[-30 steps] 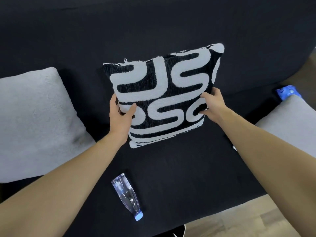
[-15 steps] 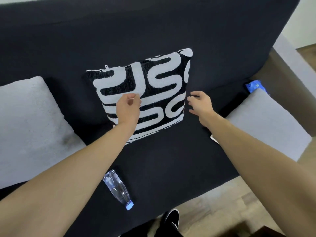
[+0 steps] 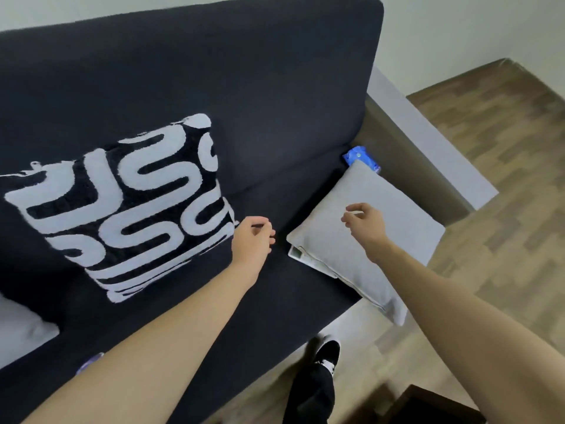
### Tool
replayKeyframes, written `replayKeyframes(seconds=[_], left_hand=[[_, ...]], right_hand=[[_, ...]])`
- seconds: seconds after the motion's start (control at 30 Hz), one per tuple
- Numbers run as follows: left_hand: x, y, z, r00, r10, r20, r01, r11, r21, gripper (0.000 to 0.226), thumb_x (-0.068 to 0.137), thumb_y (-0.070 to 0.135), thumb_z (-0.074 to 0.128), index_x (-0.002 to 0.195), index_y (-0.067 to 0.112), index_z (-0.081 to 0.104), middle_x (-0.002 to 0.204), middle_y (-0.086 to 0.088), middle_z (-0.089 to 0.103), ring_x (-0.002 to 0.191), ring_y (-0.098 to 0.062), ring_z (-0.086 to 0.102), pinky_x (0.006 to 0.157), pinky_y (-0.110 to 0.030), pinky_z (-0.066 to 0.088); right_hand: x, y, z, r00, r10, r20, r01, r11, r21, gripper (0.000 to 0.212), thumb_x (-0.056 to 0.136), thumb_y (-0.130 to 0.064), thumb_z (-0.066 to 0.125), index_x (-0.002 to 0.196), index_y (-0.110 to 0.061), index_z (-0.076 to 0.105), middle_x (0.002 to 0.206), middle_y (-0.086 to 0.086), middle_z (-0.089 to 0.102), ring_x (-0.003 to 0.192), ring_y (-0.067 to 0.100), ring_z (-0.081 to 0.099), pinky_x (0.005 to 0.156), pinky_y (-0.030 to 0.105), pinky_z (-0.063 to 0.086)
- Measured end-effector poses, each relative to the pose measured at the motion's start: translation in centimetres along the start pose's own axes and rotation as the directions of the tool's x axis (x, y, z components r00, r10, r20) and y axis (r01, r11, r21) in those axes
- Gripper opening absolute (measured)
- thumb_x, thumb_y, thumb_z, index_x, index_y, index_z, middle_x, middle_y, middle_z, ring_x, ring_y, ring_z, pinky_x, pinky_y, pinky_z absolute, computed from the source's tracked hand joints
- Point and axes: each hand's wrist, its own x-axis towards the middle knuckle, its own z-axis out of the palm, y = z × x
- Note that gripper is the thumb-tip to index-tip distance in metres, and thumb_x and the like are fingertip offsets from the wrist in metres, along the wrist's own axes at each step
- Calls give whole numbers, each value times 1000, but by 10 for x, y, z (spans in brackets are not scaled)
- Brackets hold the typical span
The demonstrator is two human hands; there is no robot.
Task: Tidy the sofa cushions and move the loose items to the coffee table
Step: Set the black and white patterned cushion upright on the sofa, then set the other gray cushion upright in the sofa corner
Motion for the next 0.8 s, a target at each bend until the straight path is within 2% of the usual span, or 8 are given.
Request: replayKeyframes(seconds=[0.17, 0.27, 0.37, 0.43, 0.53, 0.67, 0.8], left_hand=[[0, -36, 111, 980, -194, -45, 193, 981, -7, 18, 90, 18, 58, 108, 21, 58, 108, -8, 67, 100, -25, 66, 92, -45, 55], [3, -54, 168, 951, -285, -119, 280, 959, -50, 29, 91, 22, 61, 119, 16, 53, 108, -3, 60, 98, -23, 61, 91, -38, 51], [6, -69, 207, 922, -330, -202, 317, 944, -93, 39, 91, 25, 64, 126, 17, 48, 113, 1, 56, 92, -15, 55, 83, -32, 39], [11, -76, 231, 894, -366, -258, 348, 931, -114, 44, 90, 27, 66, 128, 19, 46, 121, 0, 53, 97, -17, 53, 84, -32, 36], [19, -85, 254, 852, -431, -297, 397, 902, -171, 55, 86, 30, 71, 132, 20, 41, 132, -2, 50, 105, -20, 51, 86, -34, 37], [30, -95, 283, 791, -506, -345, 446, 862, -242, 83, 80, 35, 77, 145, 21, 26, 144, -6, 45, 121, -29, 52, 98, -40, 42], [36, -107, 298, 721, -576, -384, 468, 814, -342, 90, 70, 40, 84, 140, 18, 33, 135, -7, 52, 110, -28, 57, 89, -38, 45]], right_hand=[[71, 50, -77, 998, 52, -19, -53, 995, -81, 24, 92, -17, 57, 116, -17, 60, 104, 7, 67, 78, 15, 61, 58, 27, 44], [116, 69, -113, 999, 53, 6, -51, 991, -126, 29, 93, -19, 57, 122, -16, 57, 108, 6, 64, 74, 11, 57, 56, 26, 42], [156, 81, -137, 998, 49, 35, -43, 988, -146, 37, 92, -21, 58, 128, -15, 52, 113, 5, 61, 85, 17, 58, 69, 29, 43], [185, 89, -152, 996, 50, 70, -37, 984, -177, 43, 92, -22, 59, 133, -15, 49, 122, 7, 58, 98, 21, 56, 79, 31, 42], [219, 95, -165, 989, 63, 132, -32, 974, -224, 54, 93, -24, 61, 142, -14, 40, 138, 11, 50, 114, 24, 53, 87, 32, 41], [261, 100, -171, 979, 92, 181, -38, 959, -282, 67, 92, -24, 60, 151, -15, 28, 139, 11, 47, 110, 25, 52, 90, 36, 44], [294, 100, -164, 964, 107, 242, -9, 927, -376, 70, 90, -24, 59, 151, -13, 26, 138, 12, 50, 119, 32, 54, 100, 45, 47]])
